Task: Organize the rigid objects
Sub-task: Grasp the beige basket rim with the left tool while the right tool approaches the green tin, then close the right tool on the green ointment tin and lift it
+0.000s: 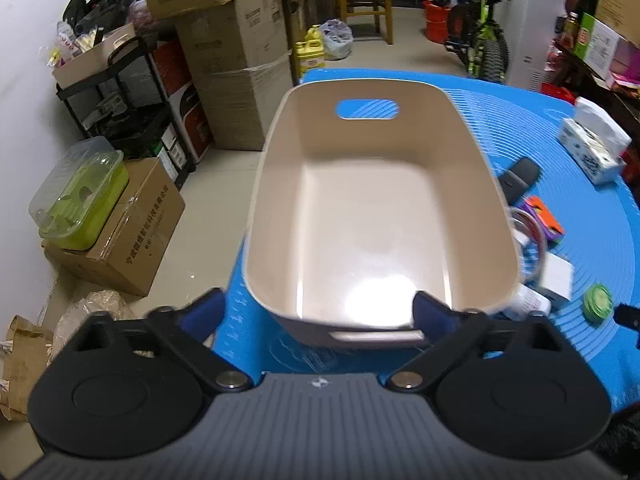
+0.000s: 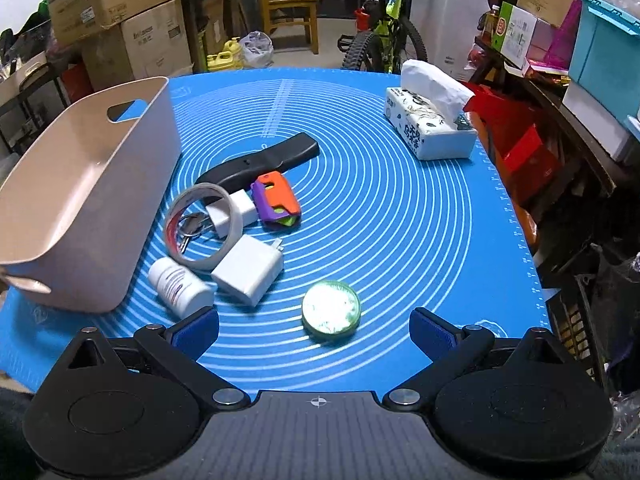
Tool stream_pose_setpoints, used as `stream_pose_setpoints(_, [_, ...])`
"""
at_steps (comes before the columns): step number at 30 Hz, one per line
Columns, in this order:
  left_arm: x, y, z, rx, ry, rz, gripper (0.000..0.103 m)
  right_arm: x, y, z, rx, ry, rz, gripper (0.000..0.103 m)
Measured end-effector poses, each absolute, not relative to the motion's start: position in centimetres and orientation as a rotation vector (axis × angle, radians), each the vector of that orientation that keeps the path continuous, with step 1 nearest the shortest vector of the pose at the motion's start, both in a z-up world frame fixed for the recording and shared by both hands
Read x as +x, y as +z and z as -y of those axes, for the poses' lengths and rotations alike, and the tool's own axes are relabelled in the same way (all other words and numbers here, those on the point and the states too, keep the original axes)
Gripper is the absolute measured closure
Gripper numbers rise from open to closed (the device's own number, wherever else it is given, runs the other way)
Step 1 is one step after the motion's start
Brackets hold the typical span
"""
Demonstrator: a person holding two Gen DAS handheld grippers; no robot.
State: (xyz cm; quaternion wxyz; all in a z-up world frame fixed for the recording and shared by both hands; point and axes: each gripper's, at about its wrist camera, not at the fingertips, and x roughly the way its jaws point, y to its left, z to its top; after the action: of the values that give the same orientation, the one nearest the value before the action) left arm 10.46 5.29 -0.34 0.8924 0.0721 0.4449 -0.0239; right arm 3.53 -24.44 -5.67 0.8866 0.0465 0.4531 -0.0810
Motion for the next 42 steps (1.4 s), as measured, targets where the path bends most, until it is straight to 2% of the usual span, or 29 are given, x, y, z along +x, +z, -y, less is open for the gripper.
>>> stream_pose_setpoints(8, [15.5,-2.1,-8.0,0.083,-0.015,-0.983,0.019,6.1,-8.1,25.0,0.118,-0.195,-0.984,0.002])
stream_pose_setpoints(14, [18.8,-3.5,-9.1,0.056,-0.03,-1.034,0.031,8.0,-9.6,25.3,0.156,-0.221,-1.012,0.003])
stream_pose_setpoints(19, [20.4,-4.6,-9.5,0.058,-0.046,-1.053,0.053,9.5,-10.8,24.8,0.116,-0.234,-1.04,0.003])
stream_pose_setpoints(24, [21.1,-5.9,-9.2,0.073,-0.077,-1.106,0.081,10.0,-11.4,24.8,0.14,-0.233,-1.049,0.003])
stream_pose_setpoints(29, [21.5,-6.1,-9.4,0.066,-0.094,-1.117,0.085,9.7,-11.5,26.1,0.183,-0.258,-1.071,0.006])
stream_pose_setpoints(31, [21.7,-6.4,-9.7,0.064,-0.098,-1.129,0.099,9.3,-11.6,26.5,0.186,-0.267,-1.072,0.006])
stream_pose_setpoints(37, [21.8,-6.2,-9.5,0.068,-0.109,-1.132,0.099,9.0,-12.7,26.9,0.195,-0.277,-1.092,0.01])
stream_pose_setpoints(42, [21.9,-6.1,-9.4,0.078,-0.109,-1.13,0.099,8.8,-13.2,26.4,0.181,-0.298,-1.083,0.019])
